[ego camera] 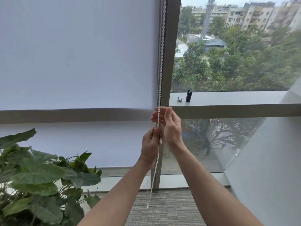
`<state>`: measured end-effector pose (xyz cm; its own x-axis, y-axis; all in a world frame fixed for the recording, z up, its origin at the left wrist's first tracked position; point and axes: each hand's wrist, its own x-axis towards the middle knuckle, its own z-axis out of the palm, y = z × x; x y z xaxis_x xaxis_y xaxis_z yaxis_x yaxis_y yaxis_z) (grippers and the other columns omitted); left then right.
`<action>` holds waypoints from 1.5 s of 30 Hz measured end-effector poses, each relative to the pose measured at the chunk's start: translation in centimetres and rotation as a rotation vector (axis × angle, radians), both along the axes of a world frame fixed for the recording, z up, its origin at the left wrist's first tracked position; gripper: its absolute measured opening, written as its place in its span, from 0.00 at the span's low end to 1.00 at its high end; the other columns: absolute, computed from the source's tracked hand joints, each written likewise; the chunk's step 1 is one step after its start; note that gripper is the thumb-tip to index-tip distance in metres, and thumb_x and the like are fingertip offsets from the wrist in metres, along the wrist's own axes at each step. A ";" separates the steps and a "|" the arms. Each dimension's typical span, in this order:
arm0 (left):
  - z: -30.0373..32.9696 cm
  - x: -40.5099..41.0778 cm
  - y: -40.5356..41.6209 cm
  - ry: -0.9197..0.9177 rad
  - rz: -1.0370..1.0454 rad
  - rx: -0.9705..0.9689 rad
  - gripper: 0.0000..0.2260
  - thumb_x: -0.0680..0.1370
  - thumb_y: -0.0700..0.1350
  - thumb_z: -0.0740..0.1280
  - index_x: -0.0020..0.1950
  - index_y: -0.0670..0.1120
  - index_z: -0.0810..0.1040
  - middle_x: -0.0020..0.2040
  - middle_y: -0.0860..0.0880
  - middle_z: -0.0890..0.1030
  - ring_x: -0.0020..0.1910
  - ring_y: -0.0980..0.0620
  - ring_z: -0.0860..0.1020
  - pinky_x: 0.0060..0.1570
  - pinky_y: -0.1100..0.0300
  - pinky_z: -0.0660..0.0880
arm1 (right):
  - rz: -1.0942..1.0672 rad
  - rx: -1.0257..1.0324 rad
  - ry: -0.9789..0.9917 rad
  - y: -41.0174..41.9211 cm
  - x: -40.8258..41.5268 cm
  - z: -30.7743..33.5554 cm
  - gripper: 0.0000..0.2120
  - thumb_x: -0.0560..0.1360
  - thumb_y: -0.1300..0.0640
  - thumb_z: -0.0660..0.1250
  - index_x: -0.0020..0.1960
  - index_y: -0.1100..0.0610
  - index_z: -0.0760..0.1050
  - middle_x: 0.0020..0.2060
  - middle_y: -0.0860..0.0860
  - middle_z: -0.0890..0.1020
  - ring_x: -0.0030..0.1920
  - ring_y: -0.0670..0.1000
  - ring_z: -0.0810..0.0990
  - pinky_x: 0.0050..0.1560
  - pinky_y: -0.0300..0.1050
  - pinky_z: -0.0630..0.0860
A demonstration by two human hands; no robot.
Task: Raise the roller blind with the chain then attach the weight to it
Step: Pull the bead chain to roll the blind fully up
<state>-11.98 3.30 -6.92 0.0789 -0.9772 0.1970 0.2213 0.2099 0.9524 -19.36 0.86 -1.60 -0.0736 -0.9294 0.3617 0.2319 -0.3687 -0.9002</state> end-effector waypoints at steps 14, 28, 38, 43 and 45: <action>-7.0 0.8 3.2 -0.172 -0.125 0.221 0.17 0.83 0.42 0.57 0.34 0.50 0.75 0.27 0.54 0.65 0.27 0.56 0.62 0.30 0.61 0.59 | -0.116 -0.018 0.056 -0.2 1.2 0.1 0.23 0.81 0.46 0.55 0.31 0.54 0.68 0.23 0.45 0.65 0.24 0.47 0.61 0.24 0.40 0.57; -3.4 2.7 -0.1 -0.094 -0.043 0.190 0.16 0.77 0.48 0.59 0.53 0.47 0.85 0.50 0.42 0.86 0.53 0.42 0.83 0.55 0.42 0.77 | -0.107 0.118 0.142 0.8 0.5 -8.1 0.20 0.78 0.45 0.58 0.30 0.52 0.70 0.25 0.44 0.71 0.27 0.46 0.67 0.30 0.44 0.65; 2.6 0.6 -1.2 0.076 -0.096 -0.076 0.13 0.81 0.48 0.59 0.47 0.48 0.83 0.33 0.51 0.77 0.32 0.52 0.74 0.35 0.61 0.72 | -0.053 0.232 0.158 2.1 1.3 -12.0 0.20 0.80 0.51 0.58 0.32 0.59 0.69 0.26 0.49 0.67 0.29 0.50 0.62 0.31 0.49 0.58; 0.0 0.7 -0.2 -0.053 -0.038 0.005 0.15 0.80 0.50 0.60 0.35 0.52 0.78 0.26 0.58 0.67 0.27 0.58 0.64 0.27 0.67 0.62 | 0.077 0.381 0.190 3.6 1.1 -14.0 0.22 0.81 0.57 0.57 0.28 0.49 0.70 0.23 0.42 0.67 0.25 0.45 0.61 0.26 0.40 0.59; -1.1 1.0 0.0 -0.062 -0.005 0.042 0.15 0.80 0.50 0.60 0.34 0.52 0.77 0.26 0.57 0.66 0.27 0.57 0.63 0.27 0.66 0.61 | 0.149 0.429 0.216 3.7 0.5 -14.4 0.24 0.83 0.59 0.57 0.28 0.48 0.70 0.22 0.43 0.67 0.24 0.44 0.62 0.24 0.37 0.61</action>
